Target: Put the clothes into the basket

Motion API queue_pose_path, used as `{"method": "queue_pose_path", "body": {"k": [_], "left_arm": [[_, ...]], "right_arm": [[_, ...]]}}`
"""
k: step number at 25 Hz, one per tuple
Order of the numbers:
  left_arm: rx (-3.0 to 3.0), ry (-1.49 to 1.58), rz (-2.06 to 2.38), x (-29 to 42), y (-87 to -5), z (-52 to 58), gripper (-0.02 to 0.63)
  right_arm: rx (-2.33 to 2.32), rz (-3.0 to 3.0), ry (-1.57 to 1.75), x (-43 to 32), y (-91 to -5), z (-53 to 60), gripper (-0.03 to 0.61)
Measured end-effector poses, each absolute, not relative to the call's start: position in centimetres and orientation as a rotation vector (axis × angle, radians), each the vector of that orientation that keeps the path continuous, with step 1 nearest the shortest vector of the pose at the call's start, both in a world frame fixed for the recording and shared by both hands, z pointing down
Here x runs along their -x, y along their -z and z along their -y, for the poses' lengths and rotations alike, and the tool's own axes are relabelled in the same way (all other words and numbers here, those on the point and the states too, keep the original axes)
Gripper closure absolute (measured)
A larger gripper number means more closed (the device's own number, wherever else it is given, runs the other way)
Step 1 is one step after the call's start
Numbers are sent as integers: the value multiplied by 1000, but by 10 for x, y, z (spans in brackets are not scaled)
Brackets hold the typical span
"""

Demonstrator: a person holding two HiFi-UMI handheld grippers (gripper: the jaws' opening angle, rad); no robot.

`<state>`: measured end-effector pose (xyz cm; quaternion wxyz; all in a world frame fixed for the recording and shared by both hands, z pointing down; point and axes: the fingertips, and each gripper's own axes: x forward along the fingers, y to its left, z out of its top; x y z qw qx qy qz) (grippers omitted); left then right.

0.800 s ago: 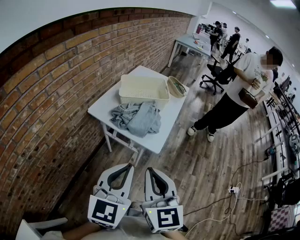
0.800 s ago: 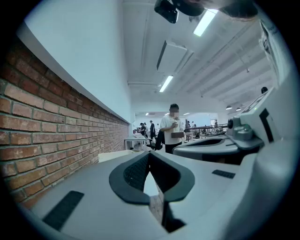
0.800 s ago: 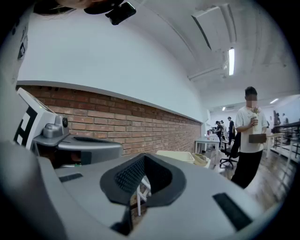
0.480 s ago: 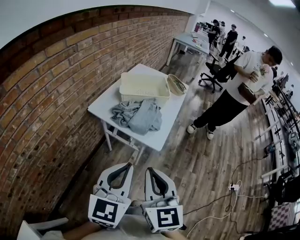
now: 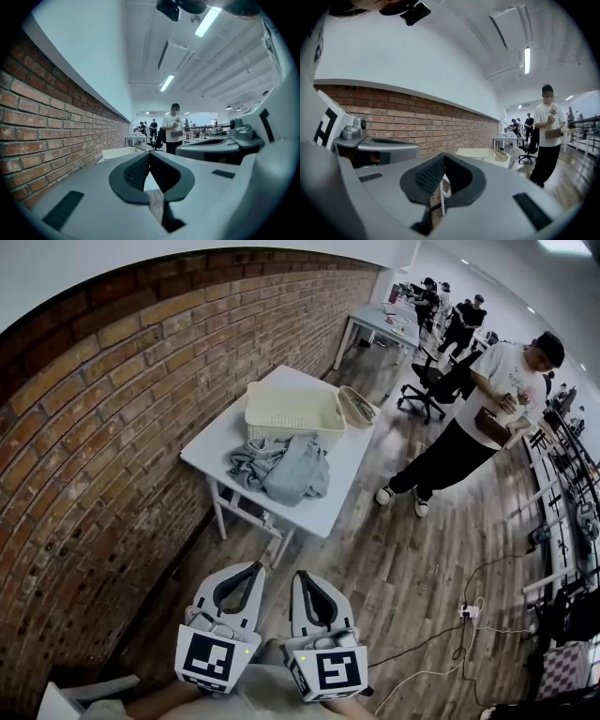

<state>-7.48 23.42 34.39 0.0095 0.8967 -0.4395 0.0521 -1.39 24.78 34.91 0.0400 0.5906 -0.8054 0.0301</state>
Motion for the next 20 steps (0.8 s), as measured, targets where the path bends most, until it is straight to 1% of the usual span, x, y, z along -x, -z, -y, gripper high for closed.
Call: {"method": "queue_pose_path", "body": {"k": [11,20], "left_arm": [[-2792,-158,1352,73,-347,-220,604],[-2777,-169,1377,73,-352,-183,604]], "right_arm": [[-1881,2407,-93,-5,-348,-237,572],[-1892,2407,-66,-15,-349,-199,572]]}}
